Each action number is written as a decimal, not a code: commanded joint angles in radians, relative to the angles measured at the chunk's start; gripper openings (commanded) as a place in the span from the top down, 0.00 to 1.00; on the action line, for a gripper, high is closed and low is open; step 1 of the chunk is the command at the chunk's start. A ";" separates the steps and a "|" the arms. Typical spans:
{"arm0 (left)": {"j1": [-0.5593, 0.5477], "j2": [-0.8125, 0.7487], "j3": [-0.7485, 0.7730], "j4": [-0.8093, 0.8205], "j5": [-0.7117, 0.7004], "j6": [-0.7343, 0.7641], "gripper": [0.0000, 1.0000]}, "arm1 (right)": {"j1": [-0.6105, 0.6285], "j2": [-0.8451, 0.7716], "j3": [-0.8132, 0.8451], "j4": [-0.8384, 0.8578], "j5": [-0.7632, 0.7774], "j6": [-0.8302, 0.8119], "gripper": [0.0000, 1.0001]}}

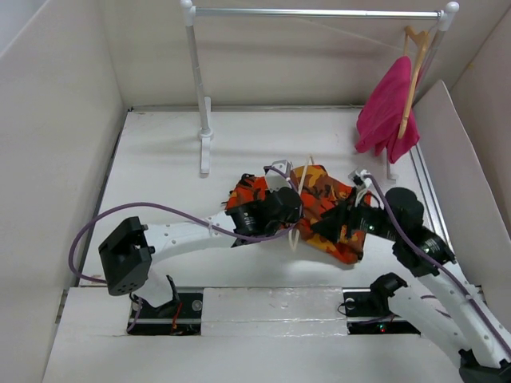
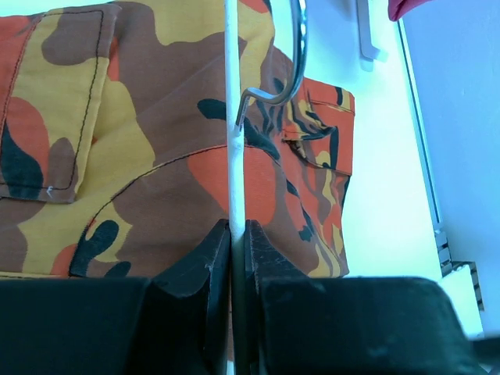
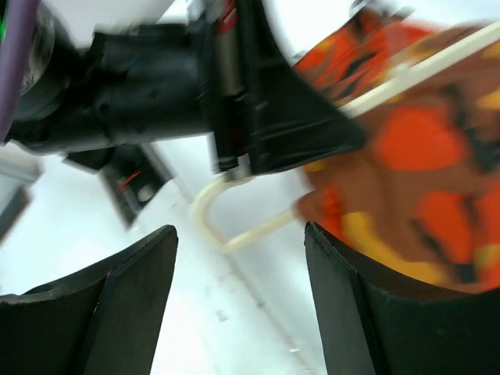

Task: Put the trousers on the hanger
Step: Place the hanger at the clothesline.

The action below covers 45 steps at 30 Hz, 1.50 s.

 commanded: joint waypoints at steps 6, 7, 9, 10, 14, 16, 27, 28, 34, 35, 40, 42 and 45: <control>-0.006 0.012 0.095 0.107 -0.023 -0.002 1.00 | 0.387 0.018 -0.152 0.336 0.250 0.414 0.24; -0.006 0.011 0.094 0.110 -0.020 -0.004 1.00 | 0.455 0.048 -0.153 0.377 0.288 0.434 0.23; -0.006 0.002 0.085 0.110 -0.017 -0.007 1.00 | 0.498 0.088 -0.143 0.390 0.374 0.444 0.23; -0.006 -0.003 0.081 0.109 -0.018 -0.011 1.00 | 0.509 0.108 -0.138 0.391 0.384 0.442 0.23; -0.006 -0.043 0.054 0.102 -0.007 -0.034 1.00 | 0.532 0.185 -0.124 0.402 0.482 0.427 0.24; -0.006 -0.066 0.038 0.095 -0.003 -0.045 1.00 | 0.532 0.200 -0.144 0.448 0.517 0.419 0.26; -0.006 -0.138 -0.012 0.064 0.016 -0.080 1.00 | 0.541 0.222 -0.198 0.560 0.629 0.430 0.93; -0.006 -0.146 -0.011 0.061 0.017 -0.082 1.00 | 0.541 0.214 -0.208 0.593 0.629 0.431 0.98; -0.006 -0.195 0.029 0.070 0.062 -0.056 1.00 | 0.541 0.153 -0.222 0.692 0.603 0.422 1.00; -0.006 -0.207 0.038 0.069 0.077 -0.047 1.00 | 0.541 0.144 -0.213 0.692 0.600 0.418 1.00; 0.036 -0.219 0.132 0.030 0.152 -0.016 0.82 | 0.541 0.113 -0.047 0.559 0.623 0.349 1.00; 0.048 -0.235 0.158 0.023 0.166 0.001 0.61 | 0.531 0.116 0.017 0.503 0.632 0.315 1.00; 0.059 -0.259 0.205 0.020 0.184 0.045 0.46 | 0.500 0.120 0.101 0.447 0.629 0.275 1.00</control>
